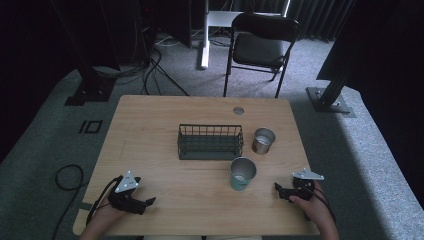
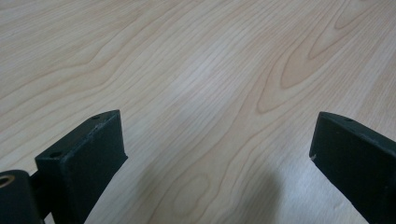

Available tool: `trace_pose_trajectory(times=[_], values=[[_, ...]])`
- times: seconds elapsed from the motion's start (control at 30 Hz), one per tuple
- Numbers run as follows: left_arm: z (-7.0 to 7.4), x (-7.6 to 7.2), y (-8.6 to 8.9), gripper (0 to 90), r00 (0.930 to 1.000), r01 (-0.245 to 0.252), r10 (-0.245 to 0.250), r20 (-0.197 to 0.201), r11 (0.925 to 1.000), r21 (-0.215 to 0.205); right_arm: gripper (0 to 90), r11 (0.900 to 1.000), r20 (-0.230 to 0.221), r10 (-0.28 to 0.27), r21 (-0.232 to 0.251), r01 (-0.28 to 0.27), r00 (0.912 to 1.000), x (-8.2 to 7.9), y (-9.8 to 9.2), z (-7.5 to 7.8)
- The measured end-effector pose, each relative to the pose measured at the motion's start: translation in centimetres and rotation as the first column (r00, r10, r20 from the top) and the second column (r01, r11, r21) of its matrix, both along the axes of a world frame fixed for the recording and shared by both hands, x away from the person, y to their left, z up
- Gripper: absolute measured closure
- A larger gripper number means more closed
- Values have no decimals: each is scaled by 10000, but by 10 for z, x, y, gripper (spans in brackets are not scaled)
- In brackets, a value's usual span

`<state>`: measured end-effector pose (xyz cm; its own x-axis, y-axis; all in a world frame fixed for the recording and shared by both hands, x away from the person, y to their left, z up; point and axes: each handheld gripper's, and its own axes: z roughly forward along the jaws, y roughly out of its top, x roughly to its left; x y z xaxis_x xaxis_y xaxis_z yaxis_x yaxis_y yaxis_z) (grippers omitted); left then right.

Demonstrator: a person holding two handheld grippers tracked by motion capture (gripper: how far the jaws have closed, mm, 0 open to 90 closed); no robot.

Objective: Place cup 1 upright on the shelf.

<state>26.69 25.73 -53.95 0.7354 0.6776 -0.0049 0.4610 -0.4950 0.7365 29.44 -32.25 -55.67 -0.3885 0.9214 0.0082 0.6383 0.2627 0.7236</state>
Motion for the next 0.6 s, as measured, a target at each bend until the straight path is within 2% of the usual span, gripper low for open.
trace_pose_trajectory(times=[0.47,0.6], values=[[3,11,-30,39,9977,670,-667,95,9972,-318,116,10000,-2,-6,1,6,10000,0,0,0],[6,12,-38,39,9963,809,-795,312,9956,-462,116,10000,-4,-4,1,4,10000,0,0,0]])
